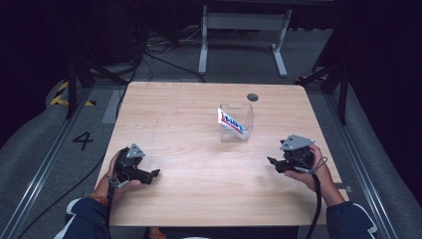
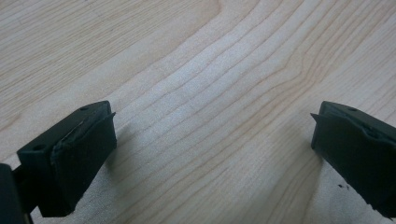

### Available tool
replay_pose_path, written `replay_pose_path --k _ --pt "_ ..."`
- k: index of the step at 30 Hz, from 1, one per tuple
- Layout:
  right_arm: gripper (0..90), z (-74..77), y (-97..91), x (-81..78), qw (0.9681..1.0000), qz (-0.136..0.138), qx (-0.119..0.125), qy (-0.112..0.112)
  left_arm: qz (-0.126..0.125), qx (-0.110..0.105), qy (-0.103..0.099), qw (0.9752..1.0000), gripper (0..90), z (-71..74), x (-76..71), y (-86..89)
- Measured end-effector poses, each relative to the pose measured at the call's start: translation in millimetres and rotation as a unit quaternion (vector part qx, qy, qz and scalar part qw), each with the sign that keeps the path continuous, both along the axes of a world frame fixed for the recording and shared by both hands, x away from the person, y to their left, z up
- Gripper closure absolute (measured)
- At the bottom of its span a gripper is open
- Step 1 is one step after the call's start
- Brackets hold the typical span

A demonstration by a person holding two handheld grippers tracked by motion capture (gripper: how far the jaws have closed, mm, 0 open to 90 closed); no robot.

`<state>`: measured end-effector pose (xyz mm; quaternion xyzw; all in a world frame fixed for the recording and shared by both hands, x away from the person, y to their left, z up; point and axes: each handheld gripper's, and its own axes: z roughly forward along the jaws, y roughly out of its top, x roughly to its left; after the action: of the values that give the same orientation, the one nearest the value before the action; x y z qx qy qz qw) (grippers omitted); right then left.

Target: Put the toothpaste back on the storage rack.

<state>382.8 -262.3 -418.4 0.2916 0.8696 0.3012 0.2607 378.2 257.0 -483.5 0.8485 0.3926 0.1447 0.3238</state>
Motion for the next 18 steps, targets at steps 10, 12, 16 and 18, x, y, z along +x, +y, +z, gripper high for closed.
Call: replay_pose_path --k 10,12,16,18 --pt "25.1 -15.8 -28.8 -10.2 0.9995 -0.021 0.015 0.018 0.0 0.0 0.0 1.0 0.4 0.0 -0.1 0.0" --pt "25.1 -18.5 -33.6 -13.6 0.9994 -0.023 0.019 0.018 0.0 0.0 0.0 1.0 0.4 0.0 0.0 0.0" --pt "25.1 -23.6 -43.8 -20.1 0.9988 -0.03 0.03 0.027 0.001 0.002 -0.001 1.0 0.4 0.1 -0.2 0.1" --pt "24.4 -28.2 -49.0 -23.1 0.9982 -0.036 0.036 0.031 0.001 0.004 -0.001 1.0 0.5 0.5 -0.4 0.3"
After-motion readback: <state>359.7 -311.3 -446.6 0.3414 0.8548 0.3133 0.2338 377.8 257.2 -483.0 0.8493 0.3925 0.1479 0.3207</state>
